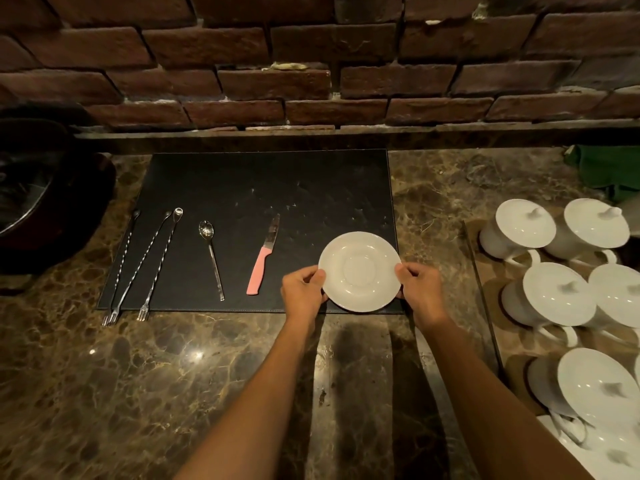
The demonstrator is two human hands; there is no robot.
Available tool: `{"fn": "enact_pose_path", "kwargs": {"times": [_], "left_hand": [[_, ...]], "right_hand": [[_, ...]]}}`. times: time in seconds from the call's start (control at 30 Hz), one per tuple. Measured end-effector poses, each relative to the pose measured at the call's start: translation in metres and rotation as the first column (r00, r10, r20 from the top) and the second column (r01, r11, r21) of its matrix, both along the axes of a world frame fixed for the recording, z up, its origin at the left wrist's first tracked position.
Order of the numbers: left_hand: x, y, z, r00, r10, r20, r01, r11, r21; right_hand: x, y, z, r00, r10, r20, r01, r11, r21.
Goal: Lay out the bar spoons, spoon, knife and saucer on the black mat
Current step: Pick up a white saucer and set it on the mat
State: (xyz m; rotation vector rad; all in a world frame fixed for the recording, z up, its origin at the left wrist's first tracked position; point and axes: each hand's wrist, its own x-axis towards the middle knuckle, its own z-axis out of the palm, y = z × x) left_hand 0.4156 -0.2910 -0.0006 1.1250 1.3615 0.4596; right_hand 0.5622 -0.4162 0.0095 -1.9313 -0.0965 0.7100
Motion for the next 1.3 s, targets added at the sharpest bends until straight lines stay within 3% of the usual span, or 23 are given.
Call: {"fn": "enact_pose_path", "kwargs": {"times": [0.3, 0.57, 0.73, 0.97, 1.3], "left_hand": [[-0.03, -0.007, 0.019, 0.999, -0.02, 0.026, 0.021, 0.999, -0.024], [-0.138, -0.011, 0.03, 0.979, -0.14, -0.148, 0.178, 0.943, 0.282], [-0.228, 0.014, 0.03, 0.915, -0.205, -0.348, 0.35, 0.834, 0.427], [-0.354, 0.117, 0.027, 0.838, -0.159, -0.522, 0.455, 0.732, 0.508], [-0.43, 0.256, 0.0, 0.627, -0.213, -0.75, 0.725, 0.513, 0.46]], "right_hand": [[-0.024, -0.011, 0.01, 0.984, -0.132, -0.118, 0.139, 0.989, 0.058], [-0.104, -0.039, 0.016, 0.961, -0.194, -0.198, 0.213, 0.973, 0.083], [-0.175, -0.026, 0.012, 0.963, -0.175, -0.204, 0.198, 0.975, 0.1], [-0.285, 0.032, 0.028, 0.961, -0.194, -0.195, 0.215, 0.972, 0.094], [-0.404, 0.144, 0.058, 0.966, -0.12, -0.229, 0.143, 0.986, 0.088]]}}
